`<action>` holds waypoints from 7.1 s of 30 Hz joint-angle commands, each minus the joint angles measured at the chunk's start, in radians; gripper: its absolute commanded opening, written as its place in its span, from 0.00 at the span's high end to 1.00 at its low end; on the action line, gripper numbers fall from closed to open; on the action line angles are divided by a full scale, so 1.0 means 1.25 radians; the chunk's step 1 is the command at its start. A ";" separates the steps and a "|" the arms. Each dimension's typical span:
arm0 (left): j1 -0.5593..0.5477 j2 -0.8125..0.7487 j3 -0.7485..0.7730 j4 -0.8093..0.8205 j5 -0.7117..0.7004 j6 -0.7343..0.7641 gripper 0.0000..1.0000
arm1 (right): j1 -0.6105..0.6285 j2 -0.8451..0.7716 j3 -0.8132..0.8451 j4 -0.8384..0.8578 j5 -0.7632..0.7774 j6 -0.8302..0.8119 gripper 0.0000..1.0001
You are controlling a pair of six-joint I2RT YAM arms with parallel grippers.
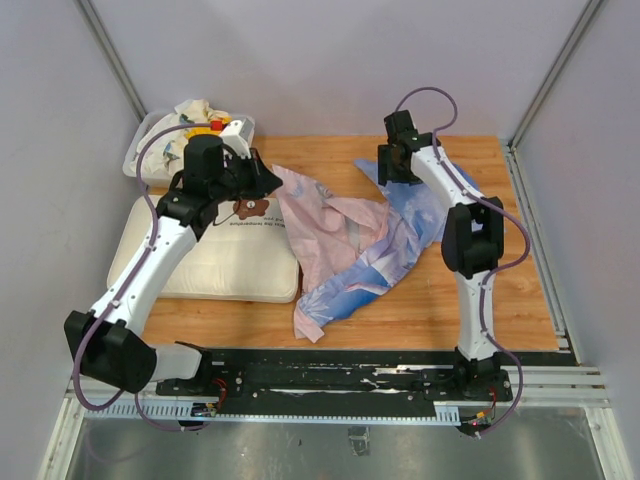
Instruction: Put the pillow into the pillowcase
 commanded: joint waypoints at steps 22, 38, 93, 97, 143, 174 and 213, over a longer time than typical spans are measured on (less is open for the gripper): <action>0.014 -0.068 -0.066 -0.022 0.009 -0.004 1.00 | 0.076 0.282 0.241 -0.006 0.194 -0.028 0.68; 0.015 -0.048 -0.097 0.028 0.029 -0.025 1.00 | -0.032 -0.253 -0.159 0.053 0.320 0.064 0.99; 0.016 -0.014 -0.084 0.064 0.067 -0.037 1.00 | -0.366 0.018 -0.067 -0.152 0.230 0.259 0.37; 0.016 -0.002 -0.081 0.068 0.070 -0.040 1.00 | -0.381 0.061 -0.046 -0.170 0.158 0.269 0.37; 0.018 0.066 0.219 0.330 0.363 -0.259 1.00 | -0.513 -0.798 -0.212 0.328 -0.121 0.160 0.99; 0.028 0.733 0.618 0.250 0.179 -0.291 0.98 | -0.437 0.095 0.272 0.240 -0.257 0.124 0.88; -0.057 0.199 -0.029 0.118 -0.034 -0.145 0.16 | -0.180 -0.220 -0.409 0.149 -0.278 0.143 0.44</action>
